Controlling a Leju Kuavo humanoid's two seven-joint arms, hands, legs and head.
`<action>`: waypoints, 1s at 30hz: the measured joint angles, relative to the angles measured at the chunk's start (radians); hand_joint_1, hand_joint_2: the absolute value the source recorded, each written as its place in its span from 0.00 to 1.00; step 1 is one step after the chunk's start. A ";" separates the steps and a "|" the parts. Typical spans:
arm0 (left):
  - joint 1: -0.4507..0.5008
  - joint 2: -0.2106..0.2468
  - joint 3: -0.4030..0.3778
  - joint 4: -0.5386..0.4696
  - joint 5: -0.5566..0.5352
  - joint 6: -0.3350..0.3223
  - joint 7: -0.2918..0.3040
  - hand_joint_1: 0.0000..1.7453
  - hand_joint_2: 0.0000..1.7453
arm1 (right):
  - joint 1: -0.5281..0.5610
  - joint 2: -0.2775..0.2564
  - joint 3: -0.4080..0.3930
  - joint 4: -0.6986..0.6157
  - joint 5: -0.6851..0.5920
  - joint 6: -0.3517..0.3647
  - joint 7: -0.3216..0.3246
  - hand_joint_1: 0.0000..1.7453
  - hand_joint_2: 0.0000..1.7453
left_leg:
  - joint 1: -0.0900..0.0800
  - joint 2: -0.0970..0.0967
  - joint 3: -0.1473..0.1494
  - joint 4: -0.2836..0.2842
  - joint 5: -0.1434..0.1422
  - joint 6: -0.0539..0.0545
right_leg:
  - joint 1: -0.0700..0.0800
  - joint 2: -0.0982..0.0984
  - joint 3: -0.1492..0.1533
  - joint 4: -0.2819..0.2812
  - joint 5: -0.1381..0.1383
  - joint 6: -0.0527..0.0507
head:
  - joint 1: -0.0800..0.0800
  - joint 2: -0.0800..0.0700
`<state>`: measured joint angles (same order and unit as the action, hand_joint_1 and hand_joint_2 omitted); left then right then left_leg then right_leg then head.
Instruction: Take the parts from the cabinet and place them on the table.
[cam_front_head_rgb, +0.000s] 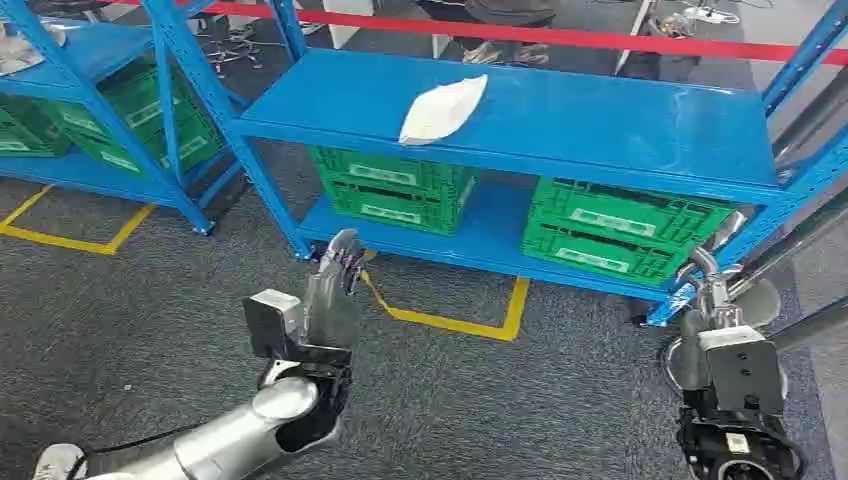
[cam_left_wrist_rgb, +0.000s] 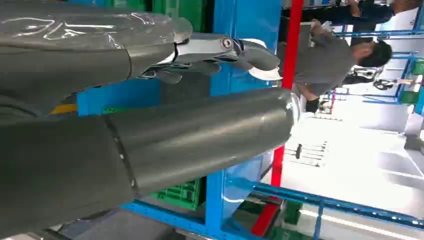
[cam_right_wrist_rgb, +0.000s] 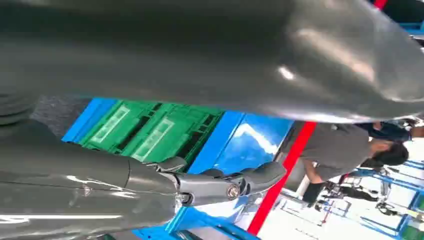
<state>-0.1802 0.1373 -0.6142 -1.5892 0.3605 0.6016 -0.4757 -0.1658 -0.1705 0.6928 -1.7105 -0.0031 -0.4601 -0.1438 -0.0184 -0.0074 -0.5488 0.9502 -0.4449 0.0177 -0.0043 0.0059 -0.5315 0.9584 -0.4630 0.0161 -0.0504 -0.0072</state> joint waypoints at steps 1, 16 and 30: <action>-0.001 0.000 0.000 0.000 0.000 0.000 0.000 0.00 0.00 | 0.000 0.000 0.001 0.000 0.000 0.000 0.000 0.00 0.00 | 0.006 0.002 0.008 -0.019 0.007 0.005 | 0.003 0.000 0.005 -0.008 0.002 0.003 | -0.002 0.000; 0.008 -0.002 -0.001 -0.002 -0.002 -0.004 -0.003 0.00 0.00 | 0.003 -0.002 0.009 0.001 -0.004 -0.002 -0.006 0.00 0.00 | 0.050 0.001 0.040 -0.014 -0.022 -0.072 | -0.027 0.007 -0.042 0.042 0.005 0.017 | 0.006 0.000; 0.002 -0.002 -0.001 -0.003 -0.004 -0.014 -0.006 0.00 0.00 | 0.004 -0.001 0.013 0.002 -0.004 -0.004 -0.008 0.00 0.00 | -0.028 0.009 -0.058 -0.008 0.061 0.049 | -0.007 0.007 0.005 0.003 -0.015 -0.016 | -0.027 0.000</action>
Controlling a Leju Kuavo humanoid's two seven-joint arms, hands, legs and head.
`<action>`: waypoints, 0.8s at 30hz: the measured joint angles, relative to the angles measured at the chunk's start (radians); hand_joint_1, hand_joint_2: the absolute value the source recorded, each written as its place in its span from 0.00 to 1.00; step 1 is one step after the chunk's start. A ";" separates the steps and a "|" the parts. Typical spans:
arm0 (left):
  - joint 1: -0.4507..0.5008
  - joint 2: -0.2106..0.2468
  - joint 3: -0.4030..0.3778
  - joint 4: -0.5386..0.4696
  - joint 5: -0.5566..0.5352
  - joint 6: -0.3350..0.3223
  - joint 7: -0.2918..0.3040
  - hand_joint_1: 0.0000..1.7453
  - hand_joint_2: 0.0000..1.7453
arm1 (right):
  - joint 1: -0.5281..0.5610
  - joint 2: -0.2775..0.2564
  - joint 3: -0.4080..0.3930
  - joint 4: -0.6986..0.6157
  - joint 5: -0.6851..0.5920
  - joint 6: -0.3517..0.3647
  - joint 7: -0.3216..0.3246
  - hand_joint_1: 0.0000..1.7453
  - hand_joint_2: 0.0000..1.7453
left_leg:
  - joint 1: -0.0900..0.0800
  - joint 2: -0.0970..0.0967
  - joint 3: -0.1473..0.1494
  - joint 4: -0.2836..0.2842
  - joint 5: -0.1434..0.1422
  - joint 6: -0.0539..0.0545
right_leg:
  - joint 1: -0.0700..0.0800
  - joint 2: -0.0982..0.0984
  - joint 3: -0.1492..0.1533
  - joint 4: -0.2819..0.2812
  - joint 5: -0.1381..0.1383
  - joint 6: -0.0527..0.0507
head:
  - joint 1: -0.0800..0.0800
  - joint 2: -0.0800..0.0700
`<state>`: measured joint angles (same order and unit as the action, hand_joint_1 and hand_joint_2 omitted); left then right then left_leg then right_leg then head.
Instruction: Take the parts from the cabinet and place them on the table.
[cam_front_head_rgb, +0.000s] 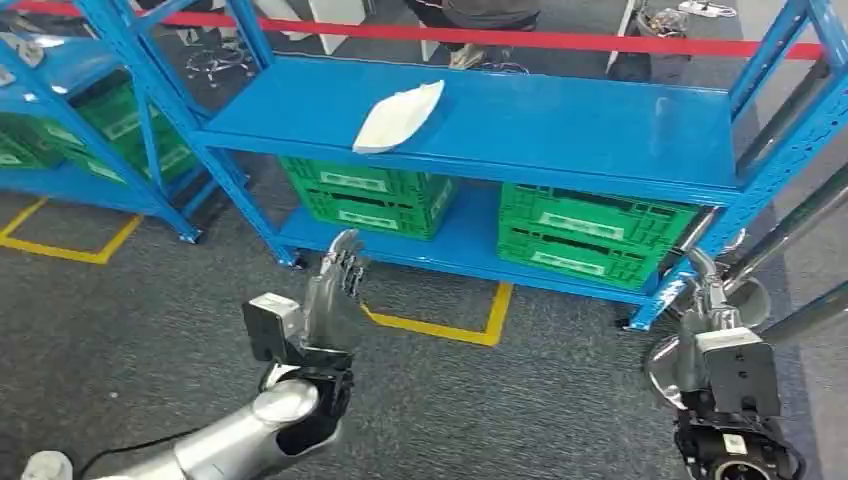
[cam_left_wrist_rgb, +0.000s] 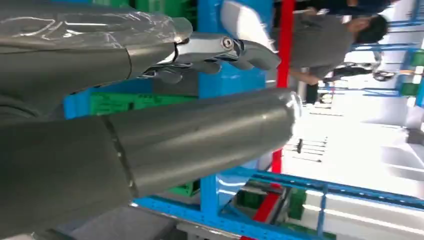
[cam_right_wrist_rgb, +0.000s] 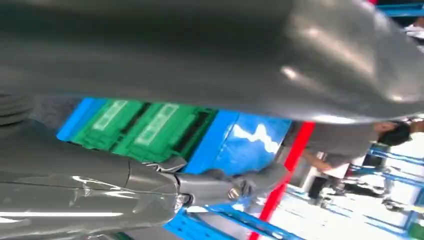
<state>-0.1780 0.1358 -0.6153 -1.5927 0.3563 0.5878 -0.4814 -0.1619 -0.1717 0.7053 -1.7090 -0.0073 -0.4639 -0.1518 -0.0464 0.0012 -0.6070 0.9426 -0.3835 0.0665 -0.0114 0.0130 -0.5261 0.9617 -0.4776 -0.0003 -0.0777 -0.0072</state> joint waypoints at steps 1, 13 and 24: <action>0.002 0.001 0.000 0.000 0.000 -0.002 0.000 0.00 0.00 | 0.000 0.000 0.002 0.000 0.000 0.000 -0.001 0.00 0.00 | -0.004 -0.001 0.005 -0.007 0.000 0.001 | -0.002 -0.002 0.004 -0.012 0.002 0.004 | -0.009 0.000; 0.010 -0.005 0.000 -0.002 -0.003 -0.010 -0.004 0.00 0.00 | -0.004 0.000 0.006 0.011 0.010 -0.006 -0.006 0.00 0.00 | 0.057 0.002 0.103 -0.029 -0.065 -0.077 | -0.019 -0.011 -0.057 0.033 0.044 0.078 | 0.033 0.000; 0.013 -0.004 0.000 -0.002 -0.002 -0.014 -0.008 0.00 0.00 | -0.007 0.000 0.010 0.012 0.038 -0.012 0.003 0.00 0.00 | 0.057 0.002 -0.149 0.352 -0.165 -0.101 | -0.011 -0.009 -0.015 0.014 0.008 0.002 | -0.004 0.000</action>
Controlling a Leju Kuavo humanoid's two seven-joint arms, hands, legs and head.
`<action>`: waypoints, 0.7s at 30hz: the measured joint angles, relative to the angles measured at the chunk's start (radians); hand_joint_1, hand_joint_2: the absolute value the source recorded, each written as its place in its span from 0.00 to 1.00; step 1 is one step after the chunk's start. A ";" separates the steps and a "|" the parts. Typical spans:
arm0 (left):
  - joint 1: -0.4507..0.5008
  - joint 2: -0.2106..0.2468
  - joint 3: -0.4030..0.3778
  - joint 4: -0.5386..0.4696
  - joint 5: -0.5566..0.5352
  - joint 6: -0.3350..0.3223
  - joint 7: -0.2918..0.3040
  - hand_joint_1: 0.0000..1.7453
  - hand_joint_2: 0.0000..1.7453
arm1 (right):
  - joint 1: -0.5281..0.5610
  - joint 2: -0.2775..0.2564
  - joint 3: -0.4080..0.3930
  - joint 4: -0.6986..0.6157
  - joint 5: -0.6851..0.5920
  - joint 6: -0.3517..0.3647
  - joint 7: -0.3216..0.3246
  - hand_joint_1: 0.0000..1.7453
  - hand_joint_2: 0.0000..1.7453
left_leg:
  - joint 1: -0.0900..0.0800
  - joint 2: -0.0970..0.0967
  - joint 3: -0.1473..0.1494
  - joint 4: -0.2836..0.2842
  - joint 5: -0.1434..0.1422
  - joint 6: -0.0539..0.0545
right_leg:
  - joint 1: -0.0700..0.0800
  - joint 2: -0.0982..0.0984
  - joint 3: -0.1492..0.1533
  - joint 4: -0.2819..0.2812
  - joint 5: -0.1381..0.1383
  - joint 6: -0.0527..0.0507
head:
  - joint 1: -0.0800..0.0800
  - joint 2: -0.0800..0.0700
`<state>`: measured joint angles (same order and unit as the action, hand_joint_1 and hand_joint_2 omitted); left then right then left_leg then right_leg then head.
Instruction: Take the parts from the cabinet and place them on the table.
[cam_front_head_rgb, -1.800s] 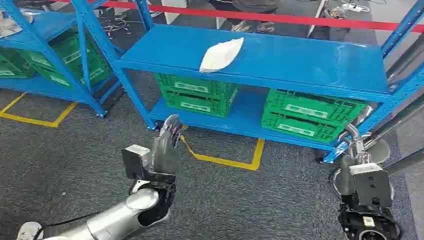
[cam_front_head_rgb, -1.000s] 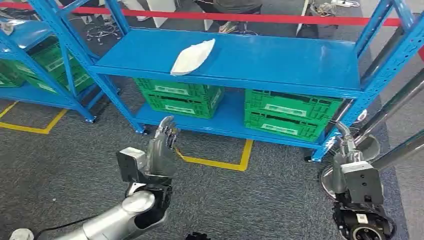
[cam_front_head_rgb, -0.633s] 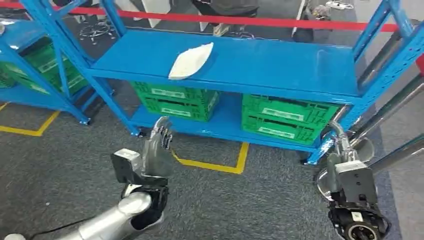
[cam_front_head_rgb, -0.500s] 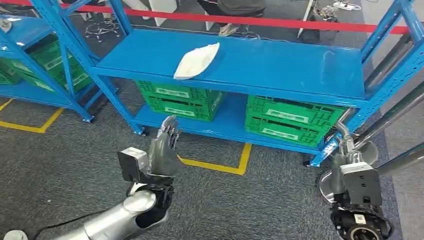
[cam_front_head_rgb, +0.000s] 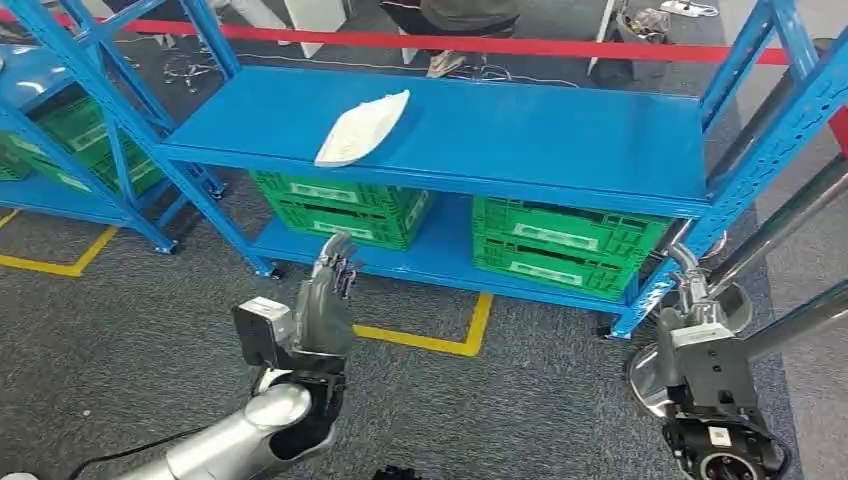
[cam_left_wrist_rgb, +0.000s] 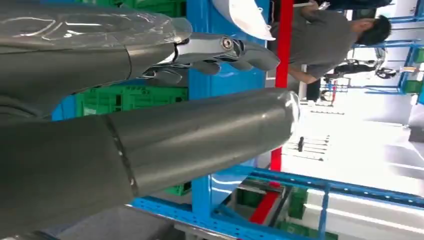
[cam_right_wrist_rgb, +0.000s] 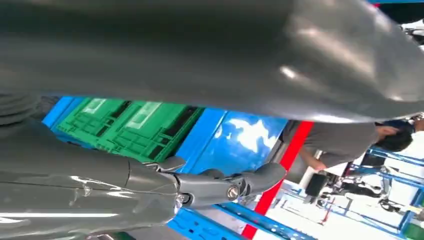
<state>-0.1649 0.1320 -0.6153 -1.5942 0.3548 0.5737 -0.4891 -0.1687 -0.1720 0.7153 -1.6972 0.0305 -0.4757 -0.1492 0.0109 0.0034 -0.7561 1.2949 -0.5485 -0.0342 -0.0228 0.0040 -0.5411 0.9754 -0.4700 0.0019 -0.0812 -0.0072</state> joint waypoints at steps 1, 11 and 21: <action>0.000 0.001 0.000 0.000 0.000 0.000 0.000 0.00 0.00 | 0.000 0.000 0.000 0.002 0.000 0.000 0.000 0.00 0.00 | -0.002 0.000 0.012 -0.050 0.047 0.008 | 0.002 0.000 0.009 0.000 -0.006 0.000 | -0.005 0.000; -0.005 0.001 0.000 -0.001 0.001 -0.002 -0.006 0.00 0.00 | -0.001 0.000 0.001 0.003 0.001 -0.002 0.000 0.00 0.00 | -0.019 0.001 0.161 -0.368 0.167 0.053 | 0.009 -0.012 0.042 0.007 -0.055 0.031 | -0.009 0.000; -0.004 -0.002 0.000 0.000 0.001 -0.001 -0.005 0.00 0.00 | 0.003 0.000 0.002 0.009 0.001 0.004 0.002 0.00 0.00 | -0.026 -0.043 0.220 -0.355 0.112 0.051 | 0.008 0.028 -0.029 0.014 0.032 0.025 | 0.029 0.000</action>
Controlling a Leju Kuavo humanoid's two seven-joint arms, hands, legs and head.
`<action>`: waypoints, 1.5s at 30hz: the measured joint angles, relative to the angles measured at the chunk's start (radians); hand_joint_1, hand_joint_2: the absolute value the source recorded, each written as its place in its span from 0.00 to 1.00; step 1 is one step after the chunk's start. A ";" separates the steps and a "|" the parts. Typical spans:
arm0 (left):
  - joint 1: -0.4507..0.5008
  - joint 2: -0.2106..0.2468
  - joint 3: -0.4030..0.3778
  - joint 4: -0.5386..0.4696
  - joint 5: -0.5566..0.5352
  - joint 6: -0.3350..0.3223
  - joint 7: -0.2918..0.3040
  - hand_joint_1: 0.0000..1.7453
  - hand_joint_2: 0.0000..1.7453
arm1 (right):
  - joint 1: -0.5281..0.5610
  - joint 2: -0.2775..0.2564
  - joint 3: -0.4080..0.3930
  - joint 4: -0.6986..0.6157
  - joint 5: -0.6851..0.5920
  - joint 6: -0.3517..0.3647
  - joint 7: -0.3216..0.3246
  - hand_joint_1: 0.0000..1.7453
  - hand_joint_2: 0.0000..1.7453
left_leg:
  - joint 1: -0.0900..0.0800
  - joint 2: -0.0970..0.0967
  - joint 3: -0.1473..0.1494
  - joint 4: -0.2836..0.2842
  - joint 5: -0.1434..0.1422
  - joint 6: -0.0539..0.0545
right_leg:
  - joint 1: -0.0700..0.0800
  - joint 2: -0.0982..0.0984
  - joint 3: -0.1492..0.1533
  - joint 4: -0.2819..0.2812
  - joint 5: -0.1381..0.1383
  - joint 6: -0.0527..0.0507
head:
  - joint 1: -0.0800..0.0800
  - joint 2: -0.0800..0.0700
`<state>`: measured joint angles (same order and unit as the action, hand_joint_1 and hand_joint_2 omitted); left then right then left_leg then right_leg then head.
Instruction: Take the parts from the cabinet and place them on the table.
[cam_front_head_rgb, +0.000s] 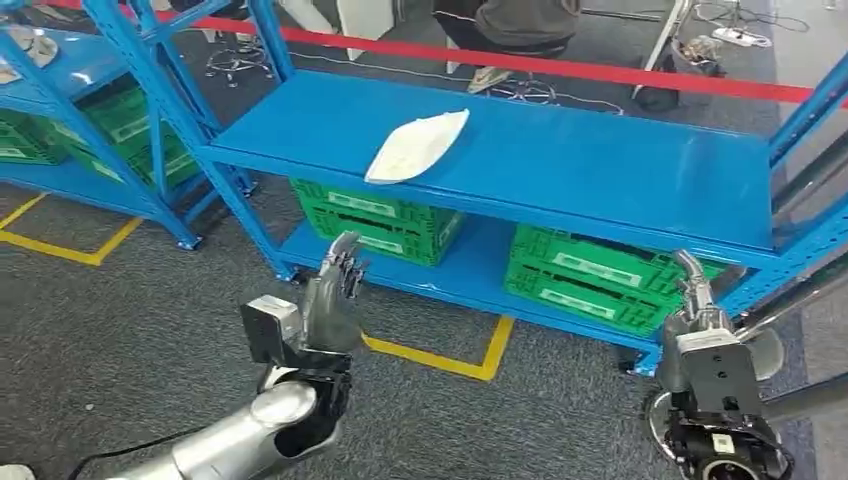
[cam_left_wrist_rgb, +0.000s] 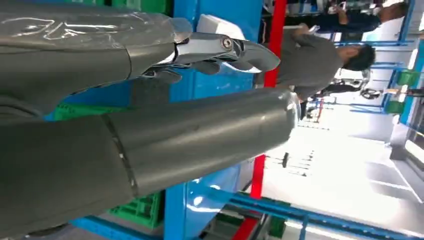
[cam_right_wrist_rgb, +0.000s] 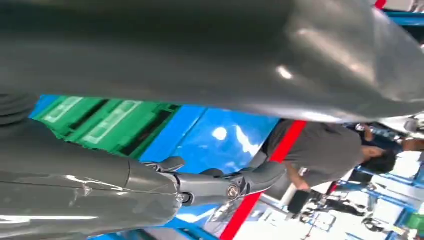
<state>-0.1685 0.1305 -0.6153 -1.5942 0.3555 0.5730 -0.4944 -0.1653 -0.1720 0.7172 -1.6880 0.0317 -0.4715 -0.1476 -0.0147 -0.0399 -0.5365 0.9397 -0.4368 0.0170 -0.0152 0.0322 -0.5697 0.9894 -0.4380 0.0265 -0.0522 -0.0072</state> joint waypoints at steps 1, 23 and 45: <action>0.000 0.000 0.000 0.000 -0.001 0.002 0.002 0.00 0.00 | -0.003 0.000 0.000 0.000 0.000 0.002 0.000 0.00 0.00 | 0.004 -0.004 -0.009 0.008 0.001 -0.004 | -0.002 -0.002 0.016 -0.023 -0.008 -0.006 | 0.000 0.000; 0.005 0.009 0.000 -0.014 -0.008 0.027 0.014 0.00 0.00 | -0.014 0.001 0.001 -0.001 -0.005 0.000 0.008 0.00 0.00 | 0.020 0.036 -0.055 0.004 0.045 -0.002 | -0.011 -0.041 -0.008 0.161 -0.164 0.019 | -0.002 0.000; 0.006 0.014 0.000 -0.017 0.003 0.015 0.013 0.00 0.00 | -0.003 0.000 0.003 -0.005 -0.001 -0.015 0.007 0.00 0.00 | 0.036 0.061 -0.099 0.047 0.085 -0.063 | -0.014 -0.049 0.084 -0.046 -0.040 -0.018 | -0.019 0.000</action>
<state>-0.1627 0.1442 -0.6157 -1.6110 0.3586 0.5879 -0.4818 -0.1680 -0.1717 0.7198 -1.6930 0.0305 -0.4864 -0.1408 0.0210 0.0206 -0.6355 0.9869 -0.3514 -0.0464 -0.0296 -0.0171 -0.4856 0.9436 -0.4781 0.0080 -0.0717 -0.0072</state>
